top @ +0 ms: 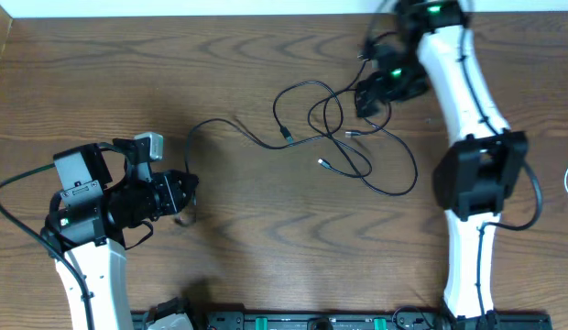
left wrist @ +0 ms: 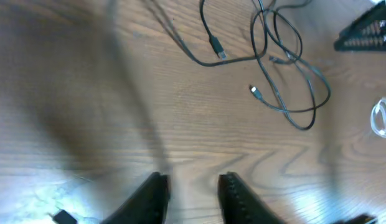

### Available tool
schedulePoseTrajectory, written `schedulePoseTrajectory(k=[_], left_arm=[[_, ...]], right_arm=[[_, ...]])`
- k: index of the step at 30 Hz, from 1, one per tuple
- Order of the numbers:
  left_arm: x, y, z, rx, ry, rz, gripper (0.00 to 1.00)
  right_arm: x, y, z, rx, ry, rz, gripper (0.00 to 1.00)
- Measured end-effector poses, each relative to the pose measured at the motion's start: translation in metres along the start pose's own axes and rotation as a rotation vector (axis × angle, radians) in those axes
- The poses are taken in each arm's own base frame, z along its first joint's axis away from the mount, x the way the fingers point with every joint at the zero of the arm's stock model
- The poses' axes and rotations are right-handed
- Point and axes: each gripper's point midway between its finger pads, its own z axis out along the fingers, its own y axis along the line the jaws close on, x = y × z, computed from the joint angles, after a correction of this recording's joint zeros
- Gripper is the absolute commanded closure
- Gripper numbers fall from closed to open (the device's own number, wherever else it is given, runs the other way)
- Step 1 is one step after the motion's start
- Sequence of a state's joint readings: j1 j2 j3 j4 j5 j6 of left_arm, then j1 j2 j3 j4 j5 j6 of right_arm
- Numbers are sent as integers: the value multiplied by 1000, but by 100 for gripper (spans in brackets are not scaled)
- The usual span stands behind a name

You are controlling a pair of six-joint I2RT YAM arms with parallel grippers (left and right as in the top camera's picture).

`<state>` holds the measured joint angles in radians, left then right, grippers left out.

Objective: Untangle cables
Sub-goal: 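Grasp the remaining black cable with the right gripper near the center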

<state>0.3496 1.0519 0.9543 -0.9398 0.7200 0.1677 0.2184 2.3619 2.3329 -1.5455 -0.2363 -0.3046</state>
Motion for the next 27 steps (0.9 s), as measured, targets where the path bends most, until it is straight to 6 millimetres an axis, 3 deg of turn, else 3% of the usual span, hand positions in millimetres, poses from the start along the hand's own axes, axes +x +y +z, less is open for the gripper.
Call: schedulePoseTrajectory(k=[1, 4, 6, 9, 17, 19, 21, 22, 23, 24, 27], left_arm=[[0, 0, 0, 2, -1, 8, 21], [0, -1, 0, 3, -1, 7, 18], [0, -1, 0, 3, -1, 5, 19], [0, -1, 0, 3, -1, 4, 31], [0, -1, 0, 3, -1, 5, 31], [0, -1, 0, 3, 1, 4, 31], [1, -1, 0, 3, 4, 1, 30], [1, -1, 0, 4, 5, 1, 30], [1, -1, 0, 4, 5, 1, 30], [1, -1, 0, 4, 5, 1, 30], [1, -1, 0, 4, 5, 1, 30]], right_arm=[[-3, 16, 4, 7, 13, -46, 1], [-4, 30, 8, 27, 31, -92, 1], [-5, 43, 12, 41, 44, -131, 1], [-7, 62, 17, 41, 54, -173, 1], [-4, 103, 31, 37, 89, -263, 1], [-1, 108, 36, 37, 105, -270, 16], [4, 107, 43, 36, 129, -244, 41], [7, 105, 49, 40, 143, -225, 60], [10, 103, 53, 41, 154, -207, 73], [13, 100, 60, 43, 167, -187, 99], [20, 97, 71, 48, 196, -126, 99]])
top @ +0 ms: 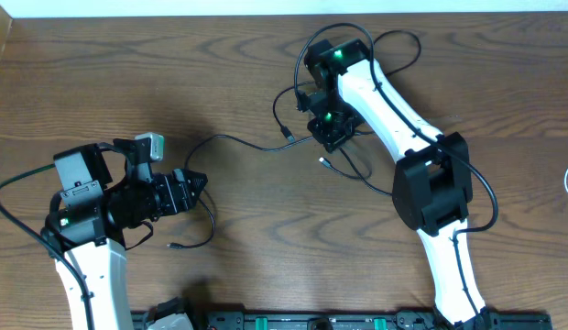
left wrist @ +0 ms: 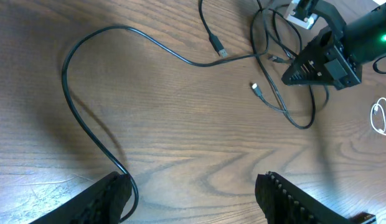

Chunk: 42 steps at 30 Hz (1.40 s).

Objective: Untangle cables
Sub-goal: 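Grasp the remaining black cable with the right gripper near the center, then pull the black cable toward the back right with the right gripper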

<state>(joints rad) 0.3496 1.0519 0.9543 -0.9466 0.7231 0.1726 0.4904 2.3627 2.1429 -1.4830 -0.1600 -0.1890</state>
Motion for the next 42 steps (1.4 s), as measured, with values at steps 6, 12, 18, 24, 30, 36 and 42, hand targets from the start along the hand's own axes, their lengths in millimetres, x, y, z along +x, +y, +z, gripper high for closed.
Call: schedulePoseTrajectory(k=[6, 12, 18, 24, 30, 36, 42], left_arm=[[0, 0, 0, 0, -1, 0, 30], [0, 0, 0, 0, 1, 0, 30], [0, 0, 0, 0, 0, 0, 30], [1, 0, 0, 1, 4, -3, 35], [4, 0, 0, 1, 13, -10, 37], [4, 0, 0, 2, 15, -11, 37], [4, 0, 0, 2, 15, -11, 37]], right_arm=[[-16, -4, -41, 17, -111, 76, 99], [-6, -51, -241, 213, -647, 206, 99], [168, -96, -428, 508, -1134, 559, 99], [251, -129, -434, 566, -1141, 861, 99], [217, -169, -371, 457, -920, 913, 99], [194, -191, -303, 346, -702, 931, 99], [150, -159, -218, 17, -497, 752, 44]])
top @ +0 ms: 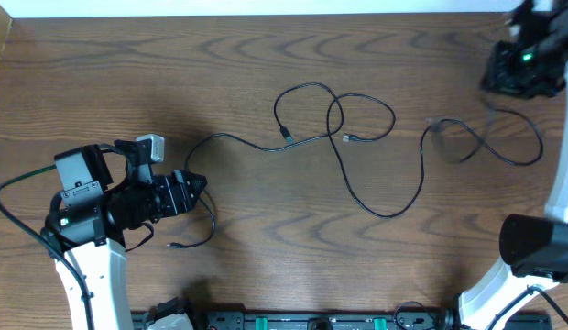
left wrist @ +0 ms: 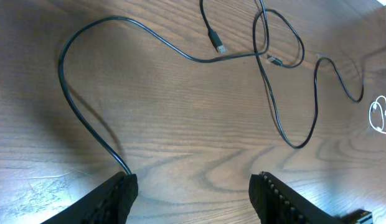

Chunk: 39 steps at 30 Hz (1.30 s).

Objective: Untangle cables
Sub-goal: 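Pull the black cable toward the back right with the right gripper, then move the right gripper to the cable loop center and grasp a black cable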

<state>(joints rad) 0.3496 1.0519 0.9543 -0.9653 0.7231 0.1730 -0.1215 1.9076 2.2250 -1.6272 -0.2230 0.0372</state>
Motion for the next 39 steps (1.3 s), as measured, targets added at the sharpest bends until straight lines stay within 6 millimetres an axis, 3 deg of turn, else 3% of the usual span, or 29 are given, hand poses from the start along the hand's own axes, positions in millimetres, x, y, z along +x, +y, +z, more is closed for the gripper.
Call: schedulePoseTrajectory(k=[4, 8, 11, 15, 17, 22, 29, 39], left_arm=[[0, 0, 0, 0, 0, 0, 36], [0, 0, 0, 0, 0, 0, 36], [0, 0, 0, 0, 0, -1, 36], [0, 0, 0, 1, 1, -1, 36], [0, 0, 0, 0, 0, 0, 36], [0, 0, 0, 0, 0, -1, 36], [0, 0, 0, 0, 0, -1, 36], [0, 0, 0, 0, 0, 0, 36]], right_arm=[[34, 30, 45, -85, 171, -117, 13], [56, 56, 79, -131, 255, -228, 2], [71, 71, 106, -141, 291, -303, 1], [105, 81, 150, -100, 366, -409, 1], [124, 78, 171, -74, 404, -443, 1], [156, 73, 204, -56, 449, -481, 1], [162, 83, 230, -69, 389, -543, 1], [139, 116, 252, -109, 204, -693, 1]])
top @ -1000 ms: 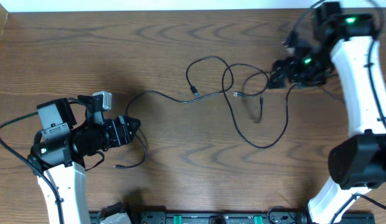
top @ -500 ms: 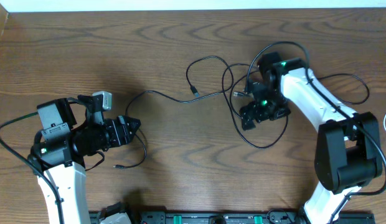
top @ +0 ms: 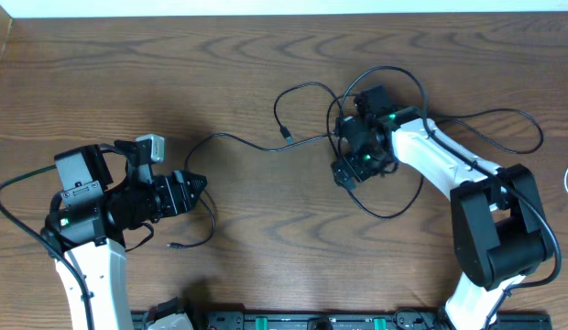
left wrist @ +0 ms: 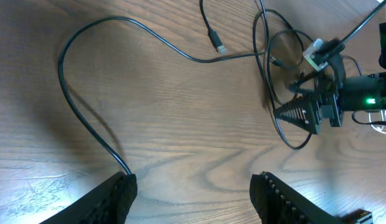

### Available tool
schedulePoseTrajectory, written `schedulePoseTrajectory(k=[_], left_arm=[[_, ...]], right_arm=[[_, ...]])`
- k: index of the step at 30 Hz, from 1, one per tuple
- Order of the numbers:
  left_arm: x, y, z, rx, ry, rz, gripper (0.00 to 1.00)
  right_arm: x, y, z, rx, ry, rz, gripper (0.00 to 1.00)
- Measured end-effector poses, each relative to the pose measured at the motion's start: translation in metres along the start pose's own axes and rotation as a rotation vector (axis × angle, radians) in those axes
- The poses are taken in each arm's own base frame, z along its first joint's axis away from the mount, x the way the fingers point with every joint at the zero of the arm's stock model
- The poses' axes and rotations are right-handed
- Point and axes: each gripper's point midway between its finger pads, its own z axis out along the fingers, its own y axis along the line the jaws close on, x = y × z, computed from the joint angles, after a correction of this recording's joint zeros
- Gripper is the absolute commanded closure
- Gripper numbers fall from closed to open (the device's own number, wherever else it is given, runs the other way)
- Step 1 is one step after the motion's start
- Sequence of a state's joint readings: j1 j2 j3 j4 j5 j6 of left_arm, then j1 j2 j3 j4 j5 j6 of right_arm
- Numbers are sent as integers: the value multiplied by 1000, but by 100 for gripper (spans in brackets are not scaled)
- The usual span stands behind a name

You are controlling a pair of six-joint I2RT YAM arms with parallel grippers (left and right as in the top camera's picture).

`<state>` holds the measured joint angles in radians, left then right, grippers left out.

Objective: Untangle cables
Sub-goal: 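Move the right gripper to the cable loop center and grasp a black cable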

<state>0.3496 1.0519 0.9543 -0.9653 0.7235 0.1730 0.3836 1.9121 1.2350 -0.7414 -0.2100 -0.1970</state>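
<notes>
Thin black cables [top: 231,137] lie tangled on the brown table. One runs from a loose end beside my left gripper [top: 194,186] up and across to the knot of loops [top: 334,115] in the middle. A free plug [top: 286,135] lies left of that knot. My left gripper [left wrist: 193,199] is open, and the cable [left wrist: 87,37] passes just by its left finger [left wrist: 112,196]. My right gripper [top: 346,170] is low over the cable strand below the knot. In the left wrist view the right gripper [left wrist: 277,112] points at that strand; its jaw gap is hidden.
One cable stretch [top: 527,128] loops far out to the right. A small white coil sits at the right edge. A black rail [top: 302,321] runs along the table's near edge.
My right gripper was at the far top right corner; now it is at the cables in the middle. The loops there have shifted. The left arm has not moved.
At first my left fingers stood close together on the cable end while the right gripper was by the tangle. Then the left was open with the end lying beside it. The right then stood at the far right with one cable drawn out, and now is back at the tangle.
</notes>
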Motion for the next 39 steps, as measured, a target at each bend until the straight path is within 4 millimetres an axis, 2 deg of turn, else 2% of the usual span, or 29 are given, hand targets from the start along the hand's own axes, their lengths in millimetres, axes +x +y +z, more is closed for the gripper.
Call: schedulePoseTrajectory(k=[3, 8, 12, 14, 18, 24, 25, 28, 31, 33, 35, 37, 39], left_arm=[[0, 0, 0, 0, 0, 0, 36], [0, 0, 0, -1, -1, 1, 36], [0, 0, 0, -1, -2, 1, 36], [-1, 0, 0, 0, -2, 2, 36], [-1, 0, 0, 0, -2, 2, 36], [-1, 0, 0, -1, -2, 2, 36], [-1, 0, 0, -1, -2, 2, 36], [-1, 0, 0, -1, -2, 2, 36], [-1, 0, 0, -1, -2, 2, 36], [-1, 0, 0, 0, -2, 2, 36], [-1, 0, 0, -1, -2, 2, 36], [-1, 0, 0, -1, -2, 2, 36], [-1, 0, 0, 0, -2, 1, 36]], right_arm=[[-9, 7, 2, 3, -28, -33, 2], [-12, 12, 5, 2, -44, -41, 7], [-7, 11, 14, 7, -61, -29, 12], [-8, 10, 15, 11, -78, -29, 16], [-6, 9, 17, 19, -100, -18, 35], [-2, 11, 17, 15, -101, 9, 34], [-2, 11, 17, 14, -103, 19, 36], [-3, 10, 17, 16, -108, 47, 55], [-2, 10, 18, 12, -106, 73, 54], [-2, 10, 18, 13, -105, 77, 47], [-2, 9, 18, 23, -105, 60, 43], [-1, 6, 17, 45, -102, 28, 43], [1, -1, 17, 85, -93, 4, 47]])
